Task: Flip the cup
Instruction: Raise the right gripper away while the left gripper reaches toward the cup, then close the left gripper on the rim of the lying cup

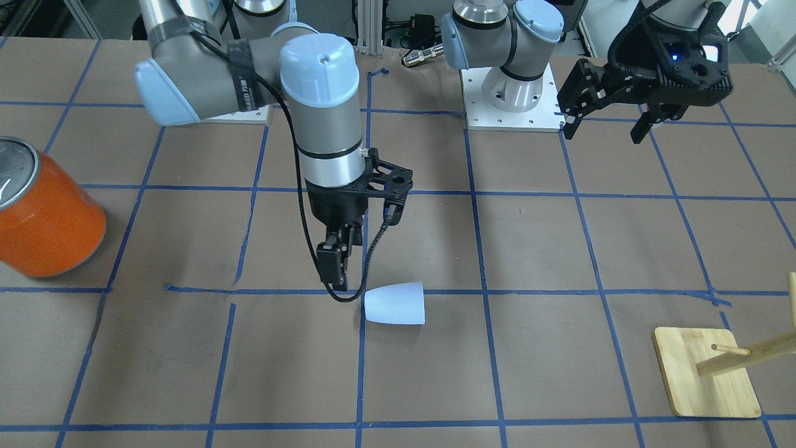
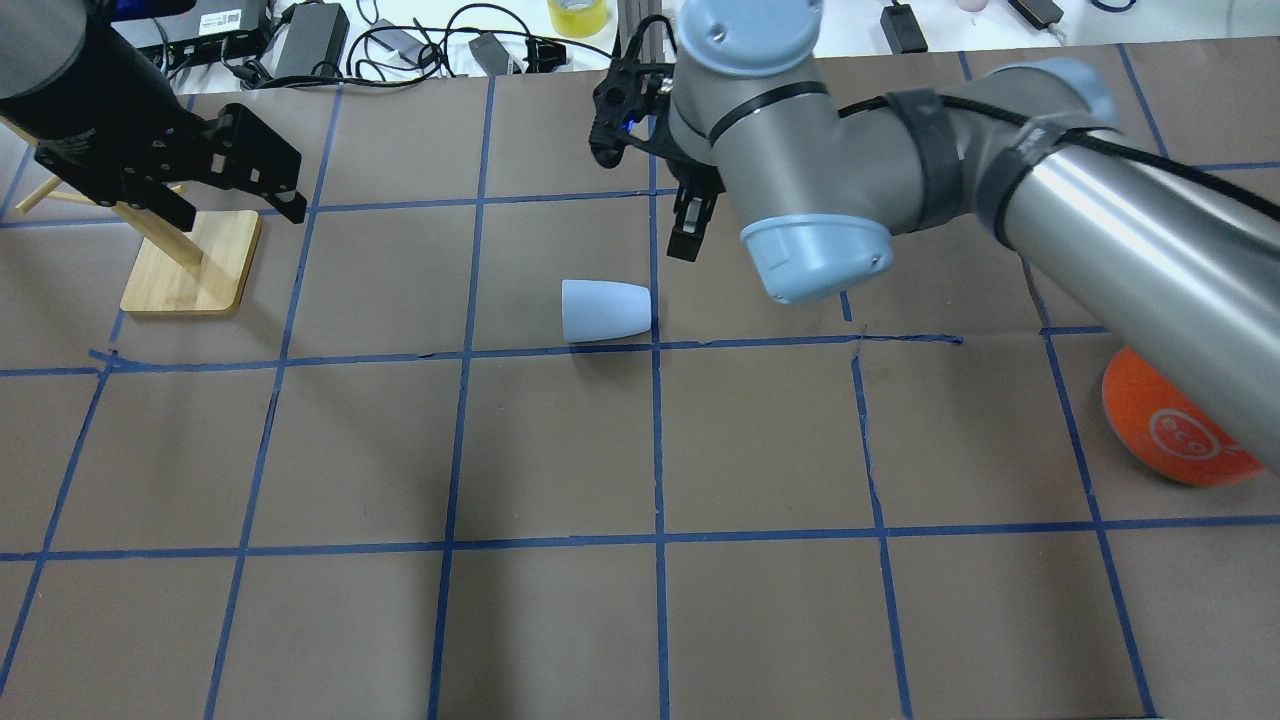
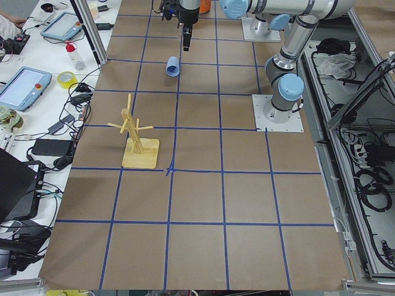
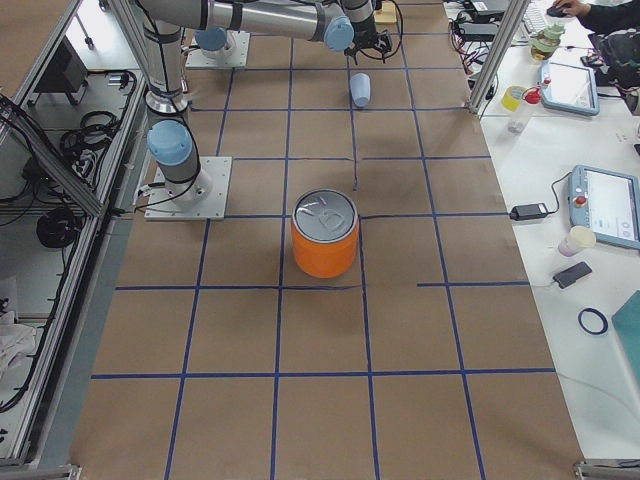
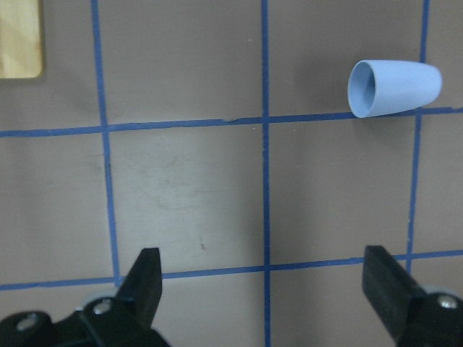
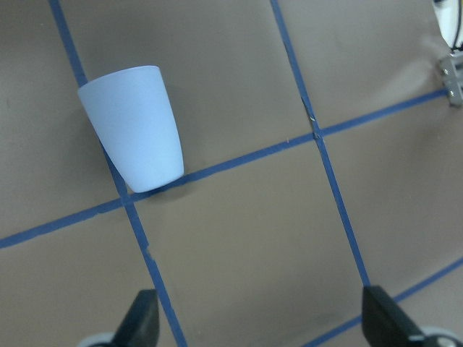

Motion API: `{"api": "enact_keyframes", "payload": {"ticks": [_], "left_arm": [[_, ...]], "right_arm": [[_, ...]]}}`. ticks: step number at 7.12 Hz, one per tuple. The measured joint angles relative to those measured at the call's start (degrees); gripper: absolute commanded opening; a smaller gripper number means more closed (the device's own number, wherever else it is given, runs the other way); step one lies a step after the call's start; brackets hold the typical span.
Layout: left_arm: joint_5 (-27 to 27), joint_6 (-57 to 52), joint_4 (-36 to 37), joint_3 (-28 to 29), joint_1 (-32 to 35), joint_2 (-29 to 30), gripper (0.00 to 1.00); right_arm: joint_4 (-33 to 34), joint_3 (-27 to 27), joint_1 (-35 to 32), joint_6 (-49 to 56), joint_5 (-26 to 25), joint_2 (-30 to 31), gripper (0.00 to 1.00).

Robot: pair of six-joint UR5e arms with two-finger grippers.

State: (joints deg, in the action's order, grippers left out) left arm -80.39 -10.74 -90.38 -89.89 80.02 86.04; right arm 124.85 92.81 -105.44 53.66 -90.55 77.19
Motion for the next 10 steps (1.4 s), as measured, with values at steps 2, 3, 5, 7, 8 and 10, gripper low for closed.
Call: {"api": "enact_keyframes", "payload": {"ticks": [2,3,5,7,8,10], "left_arm": [[9.0,0.7,6.5,-4.7,-0.6,2.8,1.00],[15.4,1.2,11.0,-7.7,-0.6,5.0,1.00],[24.6,2.9,18.0,-11.3,-0.6,11.0,1.00],[28.3,3.5,24.1,-13.2,-0.2,17.8,1.00],[29.3,4.7,27.5,-13.8,1.0,20.8,1.00],[30.7,9.1,32.3,-14.4,3.2,24.5,1.00]], "right_arm": [[-8.3,0.0,6.0,-6.7,1.3,6.5,1.00],[-13.2,-0.1,8.7,-12.3,1.4,10.0,1.00],[-23.6,-1.4,14.4,-18.7,1.4,15.1,1.00],[-31.0,-2.4,19.0,-26.3,0.8,18.9,1.00],[-32.3,-2.5,19.8,-33.5,0.5,20.2,1.00],[-33.3,-2.1,20.1,-47.1,0.6,21.1,1.00]]}}
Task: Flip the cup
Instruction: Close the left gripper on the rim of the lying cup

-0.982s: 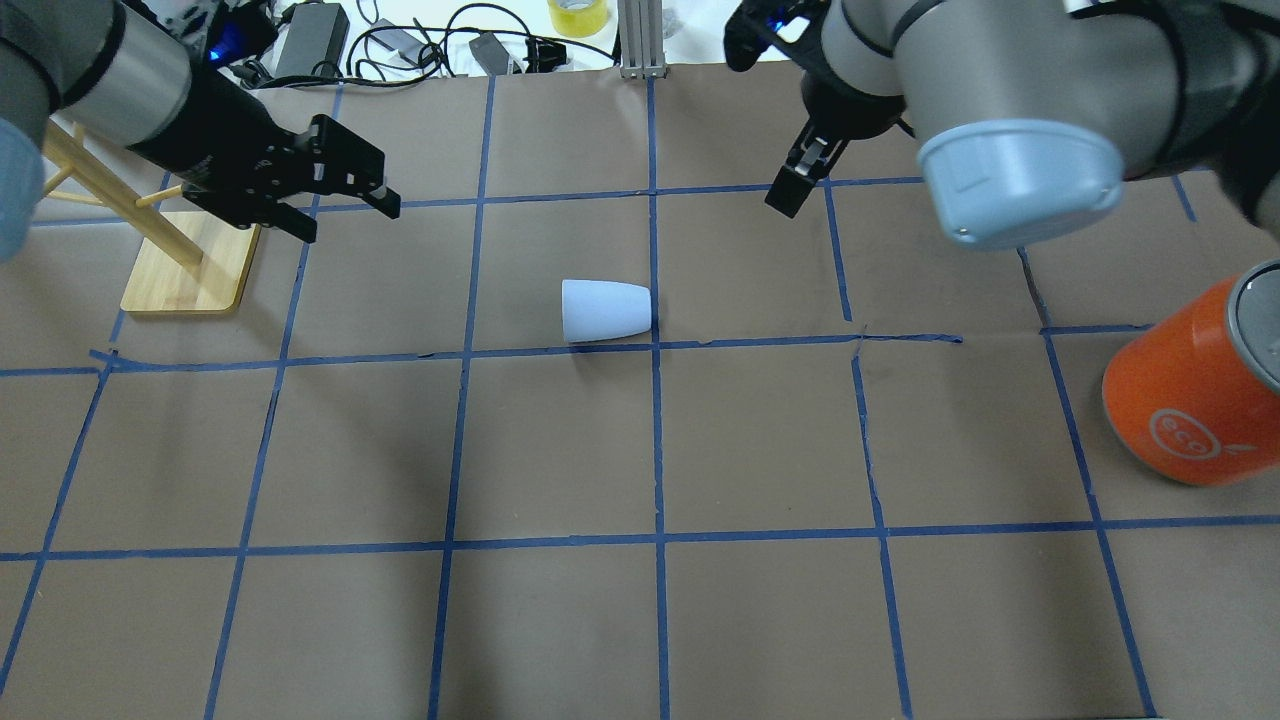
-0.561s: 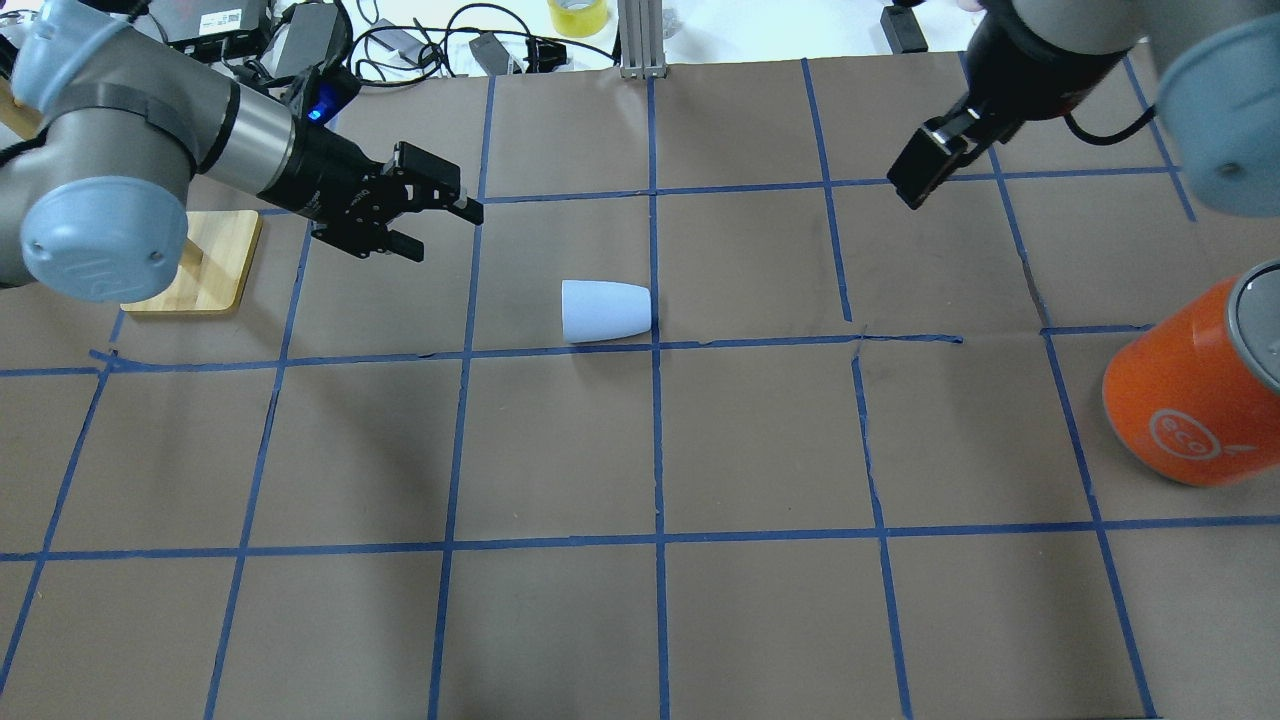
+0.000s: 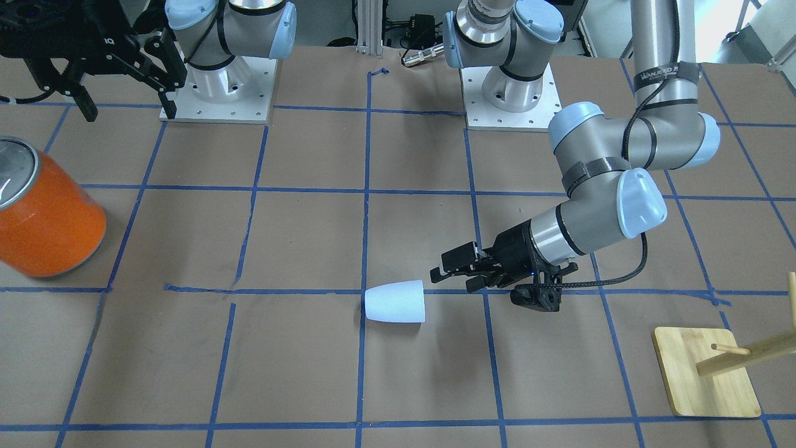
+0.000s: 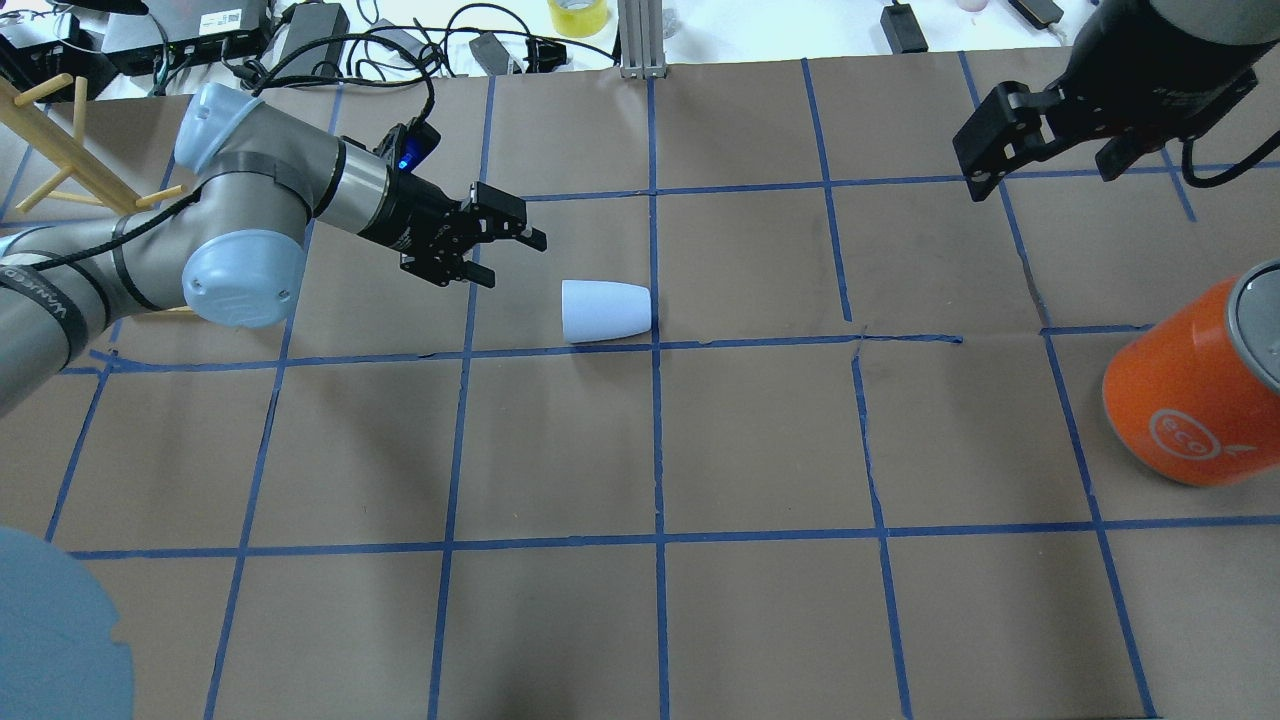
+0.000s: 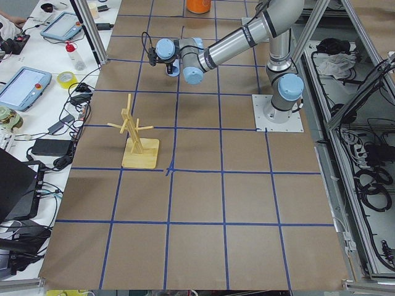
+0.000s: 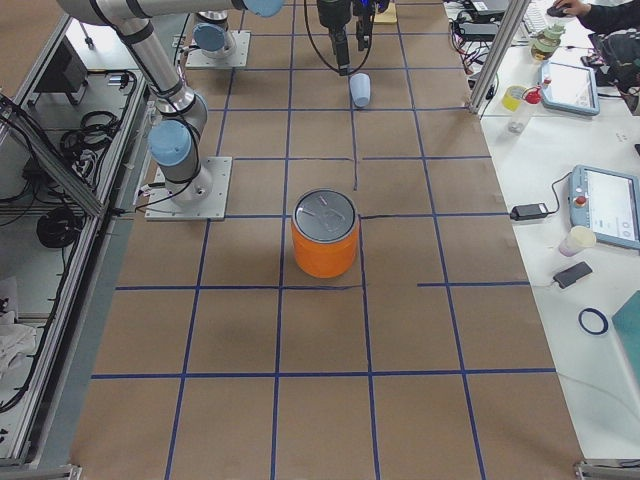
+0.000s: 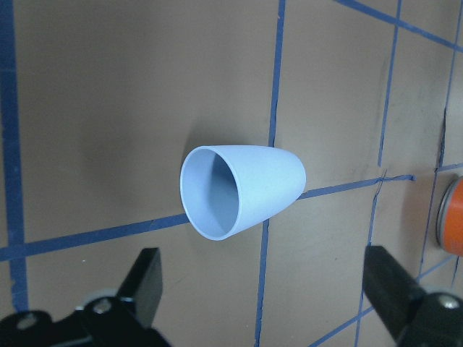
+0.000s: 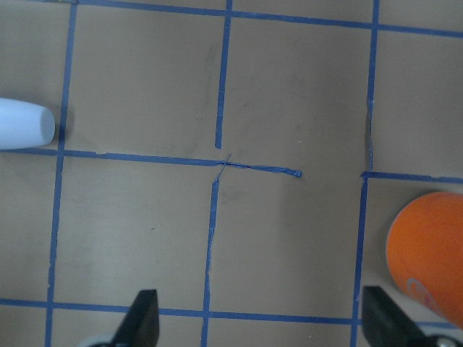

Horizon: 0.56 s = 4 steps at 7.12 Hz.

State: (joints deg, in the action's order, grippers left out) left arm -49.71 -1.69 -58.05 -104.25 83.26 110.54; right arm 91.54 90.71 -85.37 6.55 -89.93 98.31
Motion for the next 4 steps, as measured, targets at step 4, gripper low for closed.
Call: {"api": "enact_keyframes", "payload": {"ticks": [4], "left_arm": [[3.6,6.9,5.4,-0.8,1.9,5.4,1.00]], "right_arm": [[0.5,1.6,0.3,-7.7,0.8,1.0,1.00]]}}
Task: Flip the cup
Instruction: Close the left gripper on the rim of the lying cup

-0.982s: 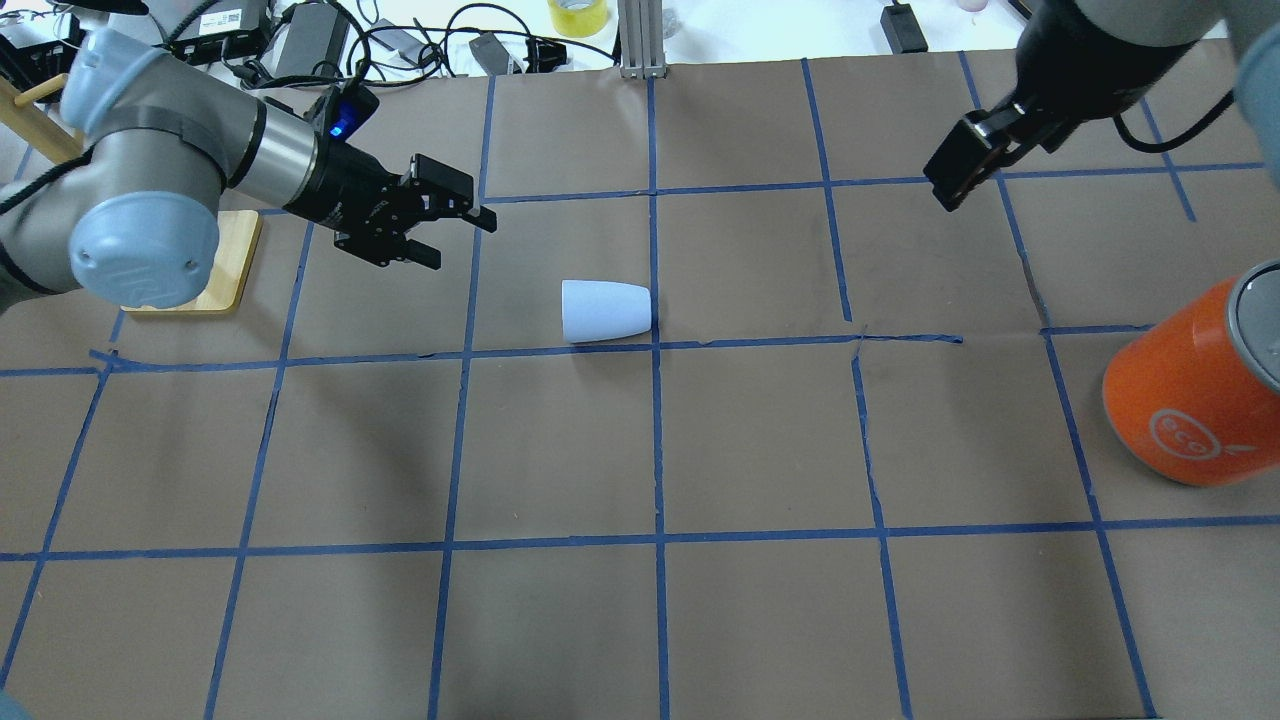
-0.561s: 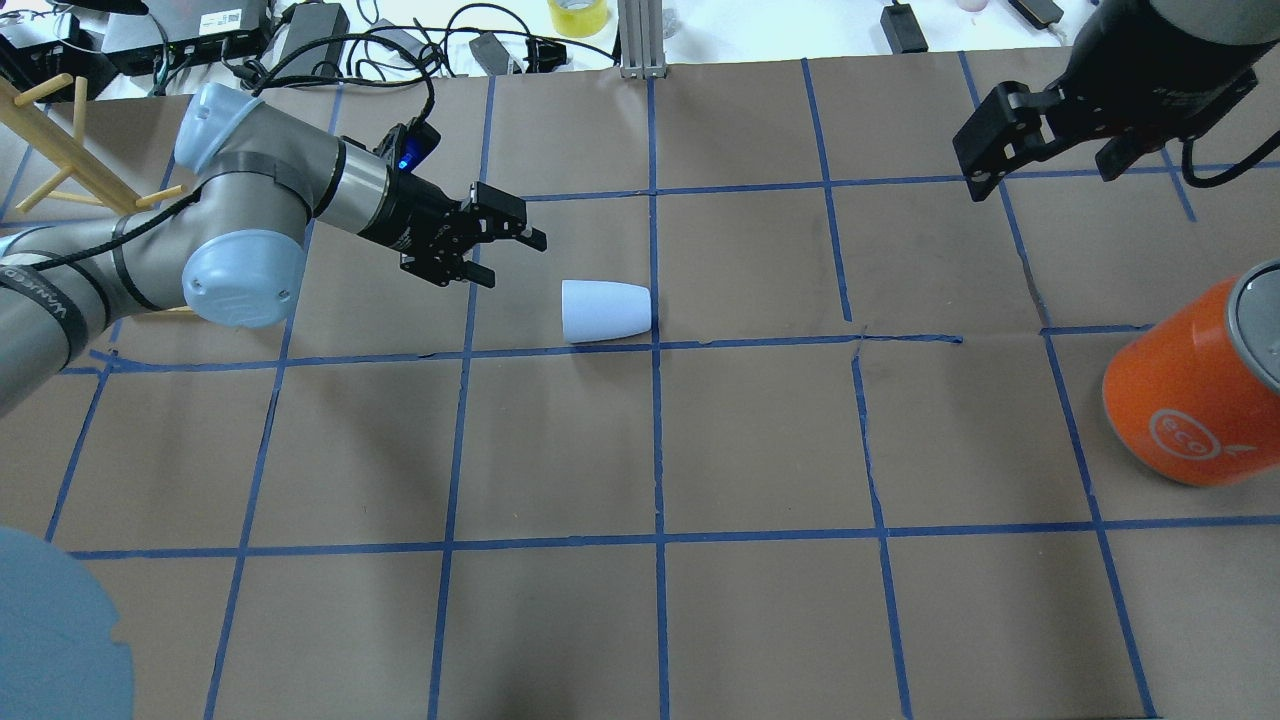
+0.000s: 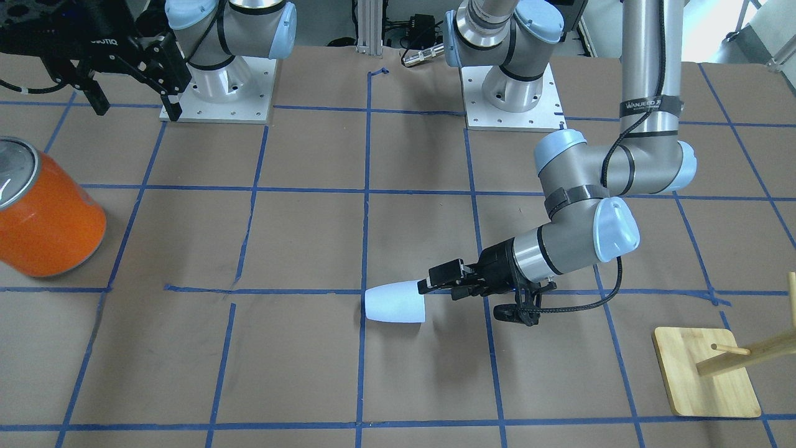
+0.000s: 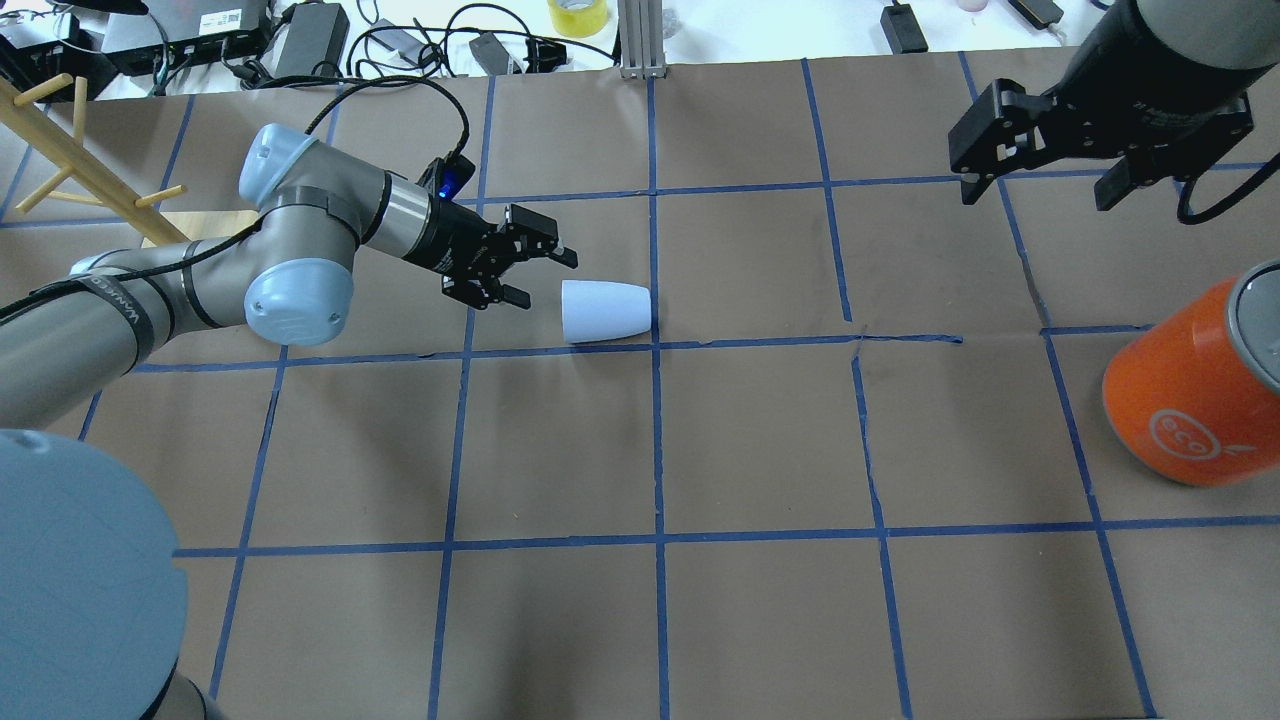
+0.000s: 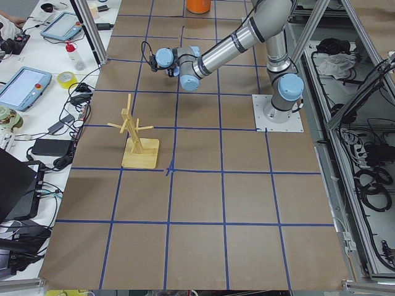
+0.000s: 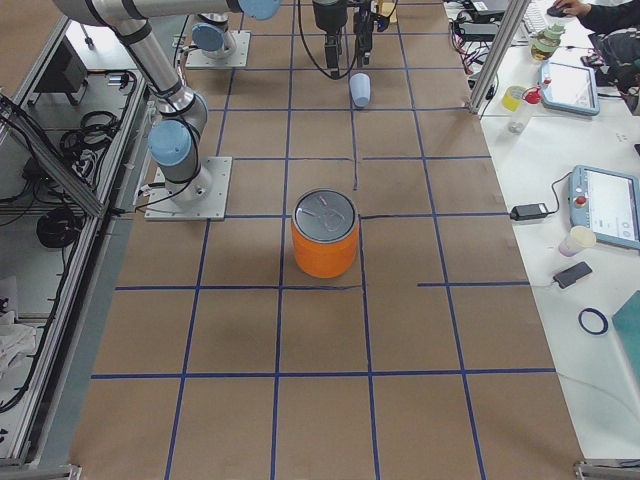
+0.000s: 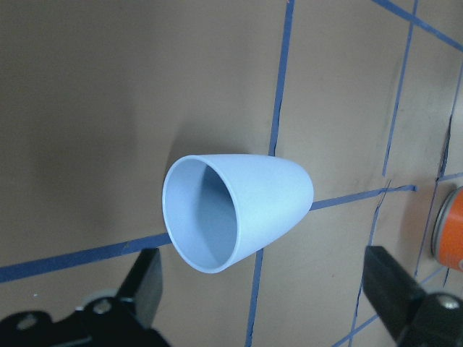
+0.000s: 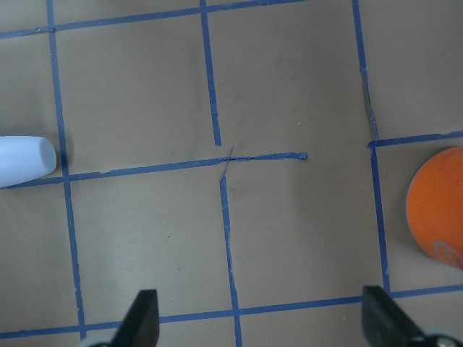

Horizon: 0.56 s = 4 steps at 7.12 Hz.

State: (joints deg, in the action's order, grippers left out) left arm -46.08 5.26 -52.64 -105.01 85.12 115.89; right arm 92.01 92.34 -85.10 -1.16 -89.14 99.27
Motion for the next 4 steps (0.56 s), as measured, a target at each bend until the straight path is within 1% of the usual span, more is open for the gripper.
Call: {"api": "enact_keyframes", "payload": {"ticks": [2,4], "left_arm": [[0.7,5.5,2.8,-0.1,1.4,1.4,1.00],[0.8,7.2,4.3,-0.1,2.1,2.7,1.00]], "right_arm": [[-0.2,0.1,0.1,-0.2,-0.3,0.1,1.00],[-0.5,0.1,0.1,-0.3,-0.5,0.3,1.00]]}}
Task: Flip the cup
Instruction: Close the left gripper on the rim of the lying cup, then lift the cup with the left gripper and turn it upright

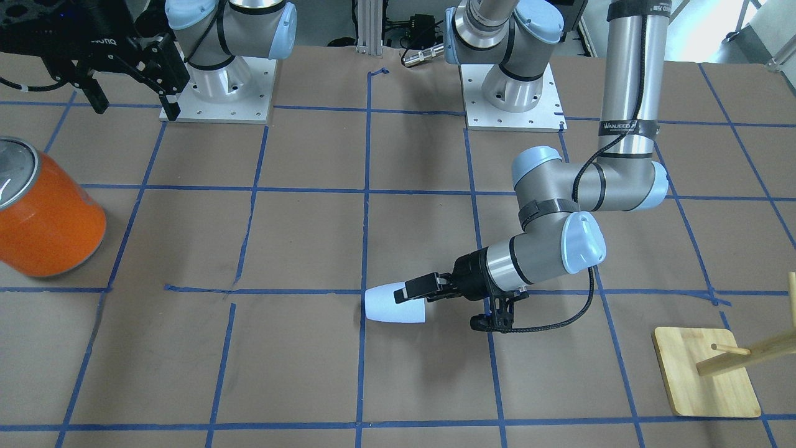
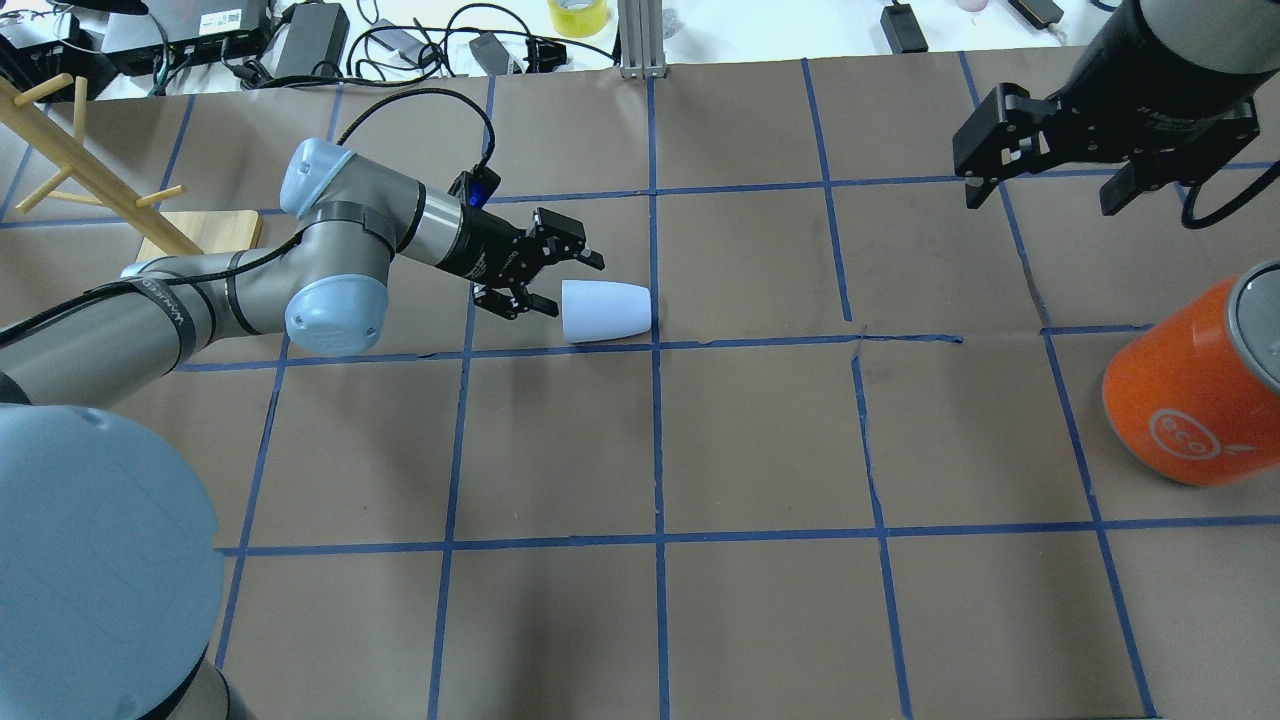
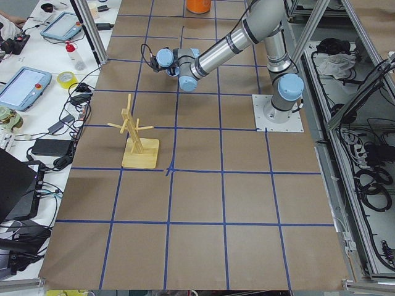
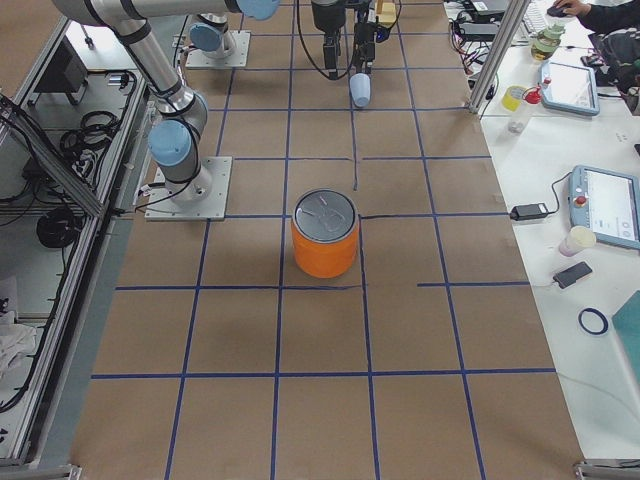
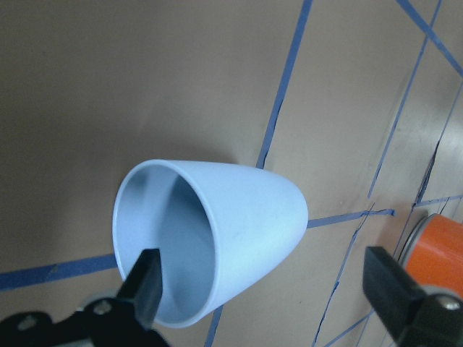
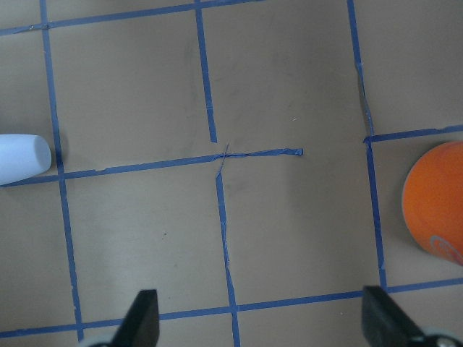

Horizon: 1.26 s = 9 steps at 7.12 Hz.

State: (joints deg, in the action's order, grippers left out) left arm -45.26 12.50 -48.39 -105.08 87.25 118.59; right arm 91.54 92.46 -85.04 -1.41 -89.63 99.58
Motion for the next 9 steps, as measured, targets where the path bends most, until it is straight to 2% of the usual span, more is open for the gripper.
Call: {"api": "enact_keyframes", "payload": {"ticks": [1,2,3,4,5,9], "left_arm": [[0.1,0.8,1.1,0.0,0.7,0.5,0.92],[0.1,2.2,2.6,0.0,1.6,1.0,0.69],[0.5,4.2,4.3,0.1,2.1,1.3,0.42],[1.4,5.9,5.6,0.2,2.3,1.2,0.03],[1.9,6.9,6.3,0.3,2.4,0.8,0.00],[1.9,9.9,6.7,0.7,2.7,-0.7,0.00]], "right_arm": [[0.0,0.0,0.0,0.0,0.0,0.0,1.00],[0.0,0.0,0.0,0.0,0.0,0.1,1.00],[0.0,0.0,0.0,-0.1,0.1,0.1,1.00],[-0.1,0.0,0.0,-0.1,0.1,0.1,1.00],[-0.1,0.0,0.0,-0.1,0.2,0.2,1.00],[0.0,0.0,-0.2,-0.1,0.5,0.4,1.00]]}}
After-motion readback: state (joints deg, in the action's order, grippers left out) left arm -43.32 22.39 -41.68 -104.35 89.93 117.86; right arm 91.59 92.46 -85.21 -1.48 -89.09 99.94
